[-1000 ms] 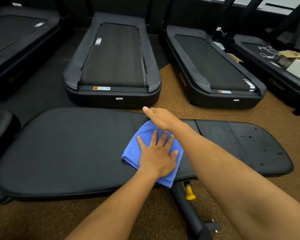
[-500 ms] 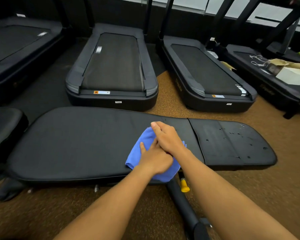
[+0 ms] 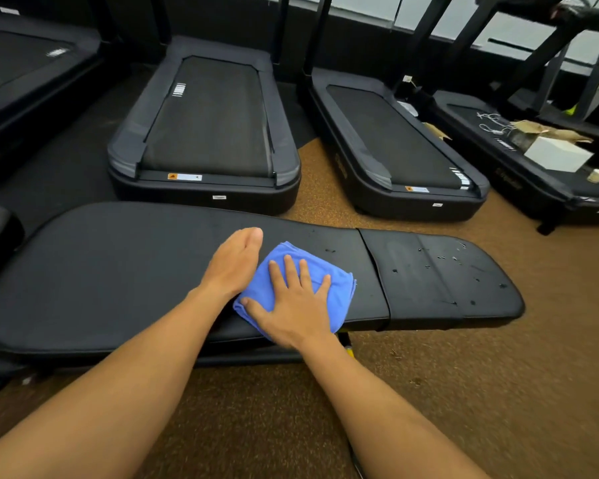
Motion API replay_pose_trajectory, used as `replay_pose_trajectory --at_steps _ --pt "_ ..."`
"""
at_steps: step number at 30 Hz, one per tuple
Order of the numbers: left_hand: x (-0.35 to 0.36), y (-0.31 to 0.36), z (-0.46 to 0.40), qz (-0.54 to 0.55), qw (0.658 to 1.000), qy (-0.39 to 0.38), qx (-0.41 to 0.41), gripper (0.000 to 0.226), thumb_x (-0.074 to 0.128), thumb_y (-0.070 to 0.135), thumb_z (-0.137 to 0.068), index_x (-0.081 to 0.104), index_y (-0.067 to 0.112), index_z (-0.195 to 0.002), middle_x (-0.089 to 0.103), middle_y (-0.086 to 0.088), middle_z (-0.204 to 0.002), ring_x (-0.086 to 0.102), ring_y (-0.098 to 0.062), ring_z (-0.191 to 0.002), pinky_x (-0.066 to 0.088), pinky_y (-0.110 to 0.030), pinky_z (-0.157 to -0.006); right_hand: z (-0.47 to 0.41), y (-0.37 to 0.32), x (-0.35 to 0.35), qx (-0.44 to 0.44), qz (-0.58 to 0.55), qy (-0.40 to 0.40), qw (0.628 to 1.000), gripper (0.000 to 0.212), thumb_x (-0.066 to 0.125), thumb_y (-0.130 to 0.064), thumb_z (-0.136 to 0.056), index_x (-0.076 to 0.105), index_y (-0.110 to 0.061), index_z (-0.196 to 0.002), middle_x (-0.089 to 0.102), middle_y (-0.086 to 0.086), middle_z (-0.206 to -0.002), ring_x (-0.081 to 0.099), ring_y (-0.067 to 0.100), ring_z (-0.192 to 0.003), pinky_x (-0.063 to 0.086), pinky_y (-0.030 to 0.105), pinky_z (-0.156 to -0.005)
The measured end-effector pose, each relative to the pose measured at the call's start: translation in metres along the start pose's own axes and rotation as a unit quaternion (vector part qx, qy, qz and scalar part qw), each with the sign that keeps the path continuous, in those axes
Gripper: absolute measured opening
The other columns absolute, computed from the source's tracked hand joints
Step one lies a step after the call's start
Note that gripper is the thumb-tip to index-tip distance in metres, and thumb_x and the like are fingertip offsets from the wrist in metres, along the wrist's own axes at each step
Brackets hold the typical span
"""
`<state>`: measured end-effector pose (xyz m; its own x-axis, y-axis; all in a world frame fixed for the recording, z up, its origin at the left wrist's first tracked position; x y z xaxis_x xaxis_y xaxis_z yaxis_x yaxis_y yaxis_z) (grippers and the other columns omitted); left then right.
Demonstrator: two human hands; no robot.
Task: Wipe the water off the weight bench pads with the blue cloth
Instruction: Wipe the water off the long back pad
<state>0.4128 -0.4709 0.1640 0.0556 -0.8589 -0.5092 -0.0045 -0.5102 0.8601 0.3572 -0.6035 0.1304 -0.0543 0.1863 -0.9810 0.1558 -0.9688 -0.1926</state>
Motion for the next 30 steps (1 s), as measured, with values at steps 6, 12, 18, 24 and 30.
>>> replay_pose_trajectory --at_steps 6,12,18,24,30 --pt "0.005 -0.008 -0.007 -0.021 0.999 -0.001 0.030 0.047 0.031 0.047 -0.106 0.047 0.028 -0.146 0.042 0.011 -0.154 0.025 -0.006 -0.149 0.025 -0.033 -0.115 -0.052 0.030 -0.006 0.042 -0.005 -0.021 0.999 0.098 0.015 -0.088 -0.082 0.005 -0.032 -0.161 -0.008 -0.001 -0.170 -0.013 0.025 -0.155 -0.010 0.071 -0.114" --pt "0.009 -0.011 -0.009 -0.038 0.998 0.010 0.041 0.051 0.032 0.049 -0.105 0.037 0.030 -0.153 0.030 0.011 -0.163 0.015 -0.004 -0.152 0.022 -0.033 -0.115 -0.094 0.050 -0.014 0.062 0.003 -0.014 0.998 0.098 0.015 -0.089 -0.082 0.006 -0.032 -0.161 -0.006 0.000 -0.170 -0.011 0.026 -0.156 -0.010 0.072 -0.114" --pt "0.012 -0.016 -0.009 -0.051 0.998 0.000 0.046 0.055 0.030 0.055 -0.103 0.035 0.034 -0.153 0.028 0.013 -0.163 0.014 -0.002 -0.152 0.023 -0.038 -0.119 -0.126 0.063 -0.019 0.072 0.014 -0.012 0.997 0.095 0.016 -0.087 -0.084 0.011 -0.031 -0.161 0.004 0.001 -0.170 -0.004 0.028 -0.156 -0.007 0.072 -0.114" --pt "0.011 -0.016 -0.007 -0.052 0.998 -0.004 0.047 0.054 0.031 0.053 -0.104 0.035 0.033 -0.153 0.029 0.012 -0.163 0.014 -0.002 -0.152 0.023 -0.036 -0.118 -0.107 0.070 -0.016 0.059 0.027 -0.010 0.998 0.092 0.016 -0.085 -0.086 0.010 -0.033 -0.161 0.001 -0.002 -0.171 -0.005 0.024 -0.156 -0.004 0.070 -0.116" --pt "0.010 -0.011 -0.004 -0.048 0.998 -0.015 0.033 0.054 0.030 0.054 -0.104 0.034 0.034 -0.154 0.028 0.013 -0.164 0.013 -0.002 -0.152 0.023 -0.037 -0.117 -0.029 0.090 -0.016 0.073 0.038 -0.010 0.997 0.085 0.018 -0.081 -0.089 0.008 -0.036 -0.161 -0.004 -0.007 -0.170 -0.007 0.019 -0.156 0.000 0.064 -0.120"
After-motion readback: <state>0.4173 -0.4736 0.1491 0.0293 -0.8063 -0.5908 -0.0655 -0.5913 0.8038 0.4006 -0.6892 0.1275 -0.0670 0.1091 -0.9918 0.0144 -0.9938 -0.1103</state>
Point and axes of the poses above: each hand's wrist, its own z-axis away from the middle knuckle, its own x-axis out of the palm, y = z × x, the point moved 7 cm from there along -z, towards the middle knuckle
